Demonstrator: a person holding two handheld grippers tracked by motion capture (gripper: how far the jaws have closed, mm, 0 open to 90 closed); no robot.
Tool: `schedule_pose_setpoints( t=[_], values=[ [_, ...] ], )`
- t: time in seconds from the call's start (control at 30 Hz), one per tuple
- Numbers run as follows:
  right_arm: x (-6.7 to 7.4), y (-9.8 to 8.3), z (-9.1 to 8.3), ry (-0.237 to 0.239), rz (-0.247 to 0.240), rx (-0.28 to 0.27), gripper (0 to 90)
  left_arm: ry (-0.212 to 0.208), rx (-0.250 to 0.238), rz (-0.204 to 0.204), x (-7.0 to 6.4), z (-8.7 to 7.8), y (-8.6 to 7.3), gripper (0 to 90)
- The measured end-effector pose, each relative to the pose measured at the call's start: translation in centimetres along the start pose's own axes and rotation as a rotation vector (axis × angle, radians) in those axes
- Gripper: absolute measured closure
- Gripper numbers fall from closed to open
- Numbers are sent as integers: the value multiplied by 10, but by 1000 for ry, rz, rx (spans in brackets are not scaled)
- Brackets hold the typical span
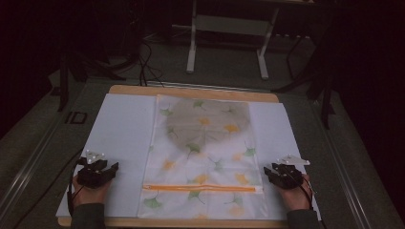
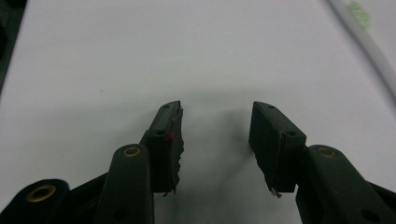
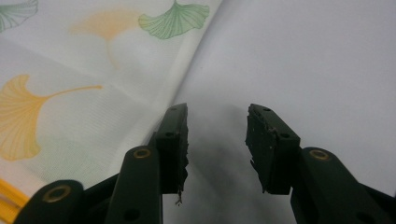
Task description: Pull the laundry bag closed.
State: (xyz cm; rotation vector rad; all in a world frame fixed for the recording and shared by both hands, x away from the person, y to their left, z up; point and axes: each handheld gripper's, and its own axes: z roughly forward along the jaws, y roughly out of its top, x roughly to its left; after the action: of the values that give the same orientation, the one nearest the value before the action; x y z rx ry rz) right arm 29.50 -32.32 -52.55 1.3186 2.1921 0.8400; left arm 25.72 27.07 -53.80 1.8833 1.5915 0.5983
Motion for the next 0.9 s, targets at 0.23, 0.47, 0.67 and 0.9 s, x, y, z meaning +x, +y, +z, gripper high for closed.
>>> schedule_pose_setpoints(
  t=[0.23,0.47,0.67,0.9],
  values=[
    [12,4,-2,30,-60,24,575,-72,13,49,0,-2,0,564],
    [28,15,-10,35,-123,26,576,-69,7,70,-3,-5,0,580],
    [40,23,-14,98,-196,58,596,-129,-19,72,-4,-13,-1,597],
    [55,34,-10,169,-259,86,574,-131,-25,103,-8,-16,1,557]
  ],
)
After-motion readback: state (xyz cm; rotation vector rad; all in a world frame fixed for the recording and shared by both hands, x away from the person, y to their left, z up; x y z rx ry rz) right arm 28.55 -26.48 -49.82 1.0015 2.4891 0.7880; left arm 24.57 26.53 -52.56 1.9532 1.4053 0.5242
